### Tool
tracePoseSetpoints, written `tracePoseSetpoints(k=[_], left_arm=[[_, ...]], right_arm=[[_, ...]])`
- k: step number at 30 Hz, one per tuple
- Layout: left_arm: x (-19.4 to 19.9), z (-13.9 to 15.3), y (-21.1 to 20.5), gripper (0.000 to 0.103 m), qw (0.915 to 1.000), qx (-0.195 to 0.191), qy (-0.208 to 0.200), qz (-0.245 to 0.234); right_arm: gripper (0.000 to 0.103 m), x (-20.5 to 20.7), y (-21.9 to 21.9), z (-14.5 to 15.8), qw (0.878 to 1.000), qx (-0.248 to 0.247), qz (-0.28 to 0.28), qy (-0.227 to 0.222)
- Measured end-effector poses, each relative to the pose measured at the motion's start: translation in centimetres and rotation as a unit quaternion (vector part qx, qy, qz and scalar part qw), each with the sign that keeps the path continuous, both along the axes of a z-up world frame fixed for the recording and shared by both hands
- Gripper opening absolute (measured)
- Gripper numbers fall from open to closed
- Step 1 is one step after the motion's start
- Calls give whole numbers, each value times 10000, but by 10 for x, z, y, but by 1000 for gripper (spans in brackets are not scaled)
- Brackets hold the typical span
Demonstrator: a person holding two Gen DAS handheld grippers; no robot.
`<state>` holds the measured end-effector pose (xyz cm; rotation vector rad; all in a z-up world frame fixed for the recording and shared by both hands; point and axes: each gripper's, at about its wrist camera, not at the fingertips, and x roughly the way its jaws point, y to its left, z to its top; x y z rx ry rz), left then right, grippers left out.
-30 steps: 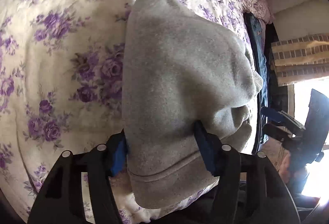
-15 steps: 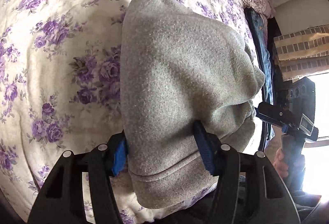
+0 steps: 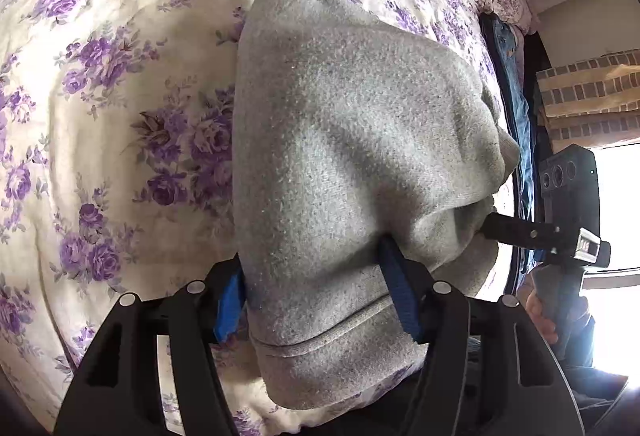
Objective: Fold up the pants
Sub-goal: 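Grasp the folded bundle with both tools and lift it off the bed, then place the folded sweatpants on the dark jeans stack and open both tools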
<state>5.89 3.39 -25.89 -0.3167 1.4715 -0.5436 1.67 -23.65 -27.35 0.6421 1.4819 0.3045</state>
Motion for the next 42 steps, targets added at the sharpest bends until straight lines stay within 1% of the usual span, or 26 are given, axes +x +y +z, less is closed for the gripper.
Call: tracePoseSetpoints(k=[3, 4, 5, 6, 8, 9, 11, 15, 19, 22, 24, 26, 28, 31, 33, 35, 37, 39, 40, 41, 42], left_arm=[[3, -4, -3, 71, 10000, 69, 43, 17], [4, -5, -2, 71, 10000, 45, 74, 15], [4, -5, -2, 70, 10000, 9, 86, 30], [3, -3, -3, 61, 10000, -47, 63, 14], [-3, 11, -9, 53, 9998, 70, -177, -108], [-6, 19, -14, 49, 9991, 154, -335, -198], [-10, 33, -23, 47, 9971, 339, -597, -336], [-13, 57, -33, 45, 9934, 500, -919, -464], [-7, 75, -31, 45, 9920, 476, -1093, -419], [9, 95, -35, 45, 9897, 480, -1295, -378], [35, 113, -41, 45, 9864, 499, -1516, -393], [72, 134, -47, 45, 9834, 488, -1704, -379], [118, 161, -59, 46, 9781, 504, -1985, -367], [194, 204, -78, 47, 9684, 613, -2394, -343], [244, 226, -94, 47, 9643, 697, -2539, -296], [285, 235, -106, 47, 9631, 753, -2572, -253], [318, 229, -115, 48, 9631, 828, -2548, -247], [345, 206, -121, 51, 9658, 940, -2407, -222], [359, 189, -122, 53, 9690, 1028, -2239, -210], [373, 164, -124, 53, 9726, 1189, -1989, -166], [384, 136, -125, 53, 9752, 1437, -1681, -122]], right_arm=[[100, 2, 13, -5, 9990, -413, 152, -38], [100, 2, 14, -5, 9988, -470, 125, -87], [94, 0, 16, -2, 9985, -514, 125, -167], [80, -1, 18, 4, 9979, -554, 185, -283], [67, -6, 24, 22, 9951, -739, 365, -553], [63, -9, 27, 29, 9930, -861, 440, -672], [62, -10, 31, 40, 9898, -1061, 497, -809], [62, -9, 34, 55, 9847, -1322, 546, -996], [62, -2, 26, 75, 9837, -1264, 468, -1189], [62, 14, 23, 94, 9823, -1210, 445, -1361], [62, 40, 18, 110, 9820, -1106, 410, -1477], [62, 78, 8, 131, 9801, -1006, 350, -1674], [62, 123, -2, 160, 9728, -1069, 330, -2026], [62, 203, -13, 205, 9579, -1336, 350, -2519], [62, 253, -24, 224, 9537, -1389, 294, -2652], [62, 296, -34, 233, 9515, -1430, 245, -2712], [62, 327, -43, 227, 9512, -1439, 228, -2719], [63, 353, -51, 203, 9560, -1346, 200, -2598], [64, 362, -52, 183, 9593, -1344, 213, -2473], [66, 373, -53, 157, 9637, -1373, 229, -2279], [77, 382, -52, 129, 9667, -1503, 227, -2059]])
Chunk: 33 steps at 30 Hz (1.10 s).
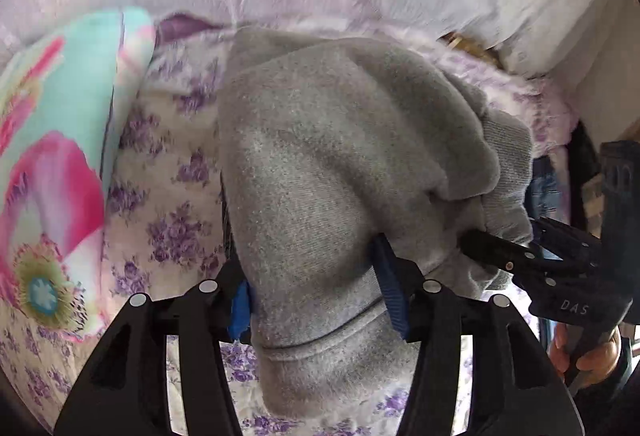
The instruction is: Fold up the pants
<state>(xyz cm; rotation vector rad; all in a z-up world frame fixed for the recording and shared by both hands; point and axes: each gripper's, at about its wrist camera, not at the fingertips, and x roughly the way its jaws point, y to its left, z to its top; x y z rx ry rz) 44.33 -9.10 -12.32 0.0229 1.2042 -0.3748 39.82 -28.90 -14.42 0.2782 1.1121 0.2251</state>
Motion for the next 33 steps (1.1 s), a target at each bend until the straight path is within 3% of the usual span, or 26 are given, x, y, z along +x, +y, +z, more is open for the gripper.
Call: tracePoseSetpoints(k=[1, 2, 3, 5, 7, 11, 13, 14, 16, 18, 22, 25, 28, 33], left_arm=[[6, -28, -2, 59, 9993, 266, 235, 89], [6, -41, 0, 63, 9992, 327, 124, 178], [4, -40, 3, 76, 9988, 379, -93, 307], [4, -36, 9, 77, 9992, 197, -67, 327], [-2, -24, 12, 75, 9991, 301, -168, 249], [-37, 23, 22, 79, 9954, 537, -776, 148], [-64, 46, 33, 95, 9914, 540, -1166, 236], [-83, 57, 40, 98, 9890, 546, -1337, 307], [-117, 74, 48, 98, 9859, 487, -1548, 399], [-155, 84, 55, 98, 9823, 548, -1684, 614], [-226, 93, 57, 98, 9772, 633, -1766, 995], [-275, 100, 54, 98, 9724, 776, -1859, 1176], [-314, 104, 49, 98, 9731, 843, -1879, 1029], [-351, 120, 45, 98, 9744, 747, -1955, 824]], right_arm=[[82, 3, 2, -22, 9999, -104, -45, 45], [91, 3, 2, -35, 10000, -31, -45, -19], [92, 2, -1, -39, 9996, 268, -48, -68], [92, 2, -6, -36, 9989, 461, -97, -70], [91, 2, -9, -28, 9986, 525, -59, -27], [91, -27, -14, 24, 9978, 288, -84, -593], [91, -59, -15, 57, 9944, -75, -145, -1044], [93, -77, -15, 72, 9918, -260, -194, -1238], [100, -113, -13, 92, 9876, -534, -311, -1442], [99, -146, -9, 104, 9846, -806, -505, -1464], [99, -212, 3, 104, 9761, -1412, -1089, -1241], [99, -251, 13, 101, 9724, -1558, -1365, -1077], [99, -280, 26, 108, 9757, -1437, -1289, -1039], [99, -317, 43, 131, 9697, -1690, -1272, -1219]])
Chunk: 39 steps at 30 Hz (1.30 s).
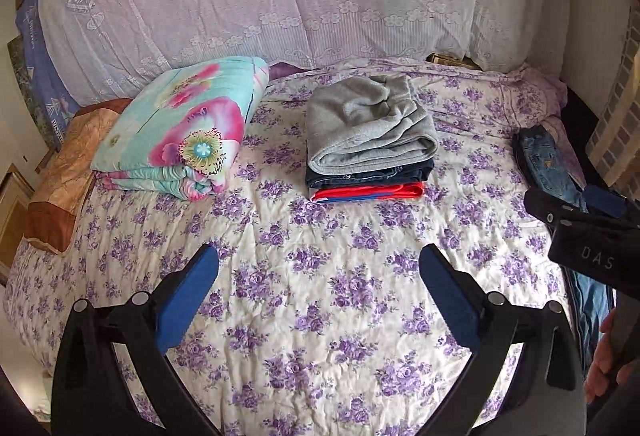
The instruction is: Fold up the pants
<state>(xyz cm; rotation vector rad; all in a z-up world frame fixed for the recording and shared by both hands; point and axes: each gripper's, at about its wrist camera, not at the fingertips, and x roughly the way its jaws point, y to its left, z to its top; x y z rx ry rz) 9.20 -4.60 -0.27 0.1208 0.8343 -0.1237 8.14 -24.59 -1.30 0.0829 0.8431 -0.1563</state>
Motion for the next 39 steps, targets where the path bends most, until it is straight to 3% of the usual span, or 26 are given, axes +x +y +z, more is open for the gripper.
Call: tracePoseSetpoints(k=[14, 39], left_arm=[[-34, 24, 5, 98, 9996, -52, -212, 169], [-29, 28, 8, 98, 9995, -91, -216, 233]], right_arm=[[99, -50, 15, 27, 9995, -84, 125, -269], [99, -46, 25, 28, 9995, -66, 183, -245]])
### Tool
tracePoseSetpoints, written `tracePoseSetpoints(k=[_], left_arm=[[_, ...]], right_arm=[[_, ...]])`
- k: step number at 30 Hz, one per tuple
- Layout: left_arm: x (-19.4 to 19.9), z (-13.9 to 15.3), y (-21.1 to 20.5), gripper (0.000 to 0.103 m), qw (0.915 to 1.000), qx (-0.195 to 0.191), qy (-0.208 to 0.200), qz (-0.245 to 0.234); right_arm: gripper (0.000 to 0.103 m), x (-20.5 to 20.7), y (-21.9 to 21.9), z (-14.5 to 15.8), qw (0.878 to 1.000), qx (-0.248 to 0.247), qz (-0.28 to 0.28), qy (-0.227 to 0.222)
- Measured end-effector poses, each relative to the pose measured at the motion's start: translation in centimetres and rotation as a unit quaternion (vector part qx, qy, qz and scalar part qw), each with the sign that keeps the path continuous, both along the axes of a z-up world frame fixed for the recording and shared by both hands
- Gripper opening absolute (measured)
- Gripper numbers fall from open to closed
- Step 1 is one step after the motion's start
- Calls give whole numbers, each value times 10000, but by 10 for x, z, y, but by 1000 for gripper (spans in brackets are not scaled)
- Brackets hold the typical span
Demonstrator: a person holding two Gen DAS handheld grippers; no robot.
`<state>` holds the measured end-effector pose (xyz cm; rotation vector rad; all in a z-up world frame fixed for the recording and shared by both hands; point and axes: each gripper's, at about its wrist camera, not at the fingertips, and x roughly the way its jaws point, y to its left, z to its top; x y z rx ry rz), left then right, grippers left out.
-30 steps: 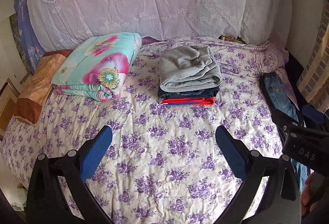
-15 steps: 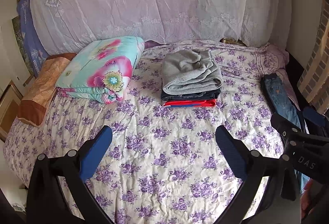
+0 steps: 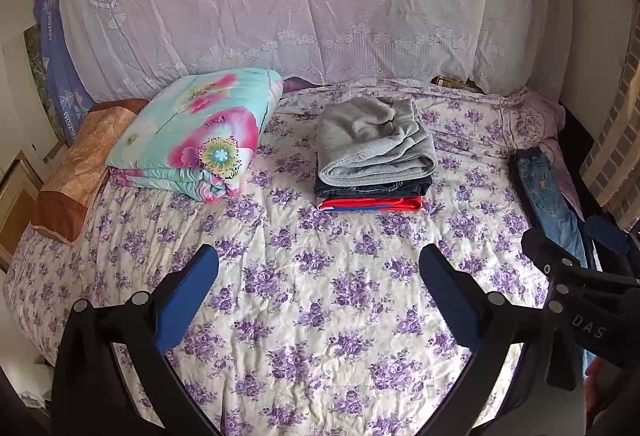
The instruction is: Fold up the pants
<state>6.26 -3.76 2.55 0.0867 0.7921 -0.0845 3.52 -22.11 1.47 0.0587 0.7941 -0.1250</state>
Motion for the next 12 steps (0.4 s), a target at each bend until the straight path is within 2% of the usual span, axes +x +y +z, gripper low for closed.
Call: tracePoseSetpoints(k=[12], left_arm=[[9, -10, -2, 98, 9997, -86, 180, 136]], right_arm=[[99, 2, 1, -2, 10000, 4, -12, 12]])
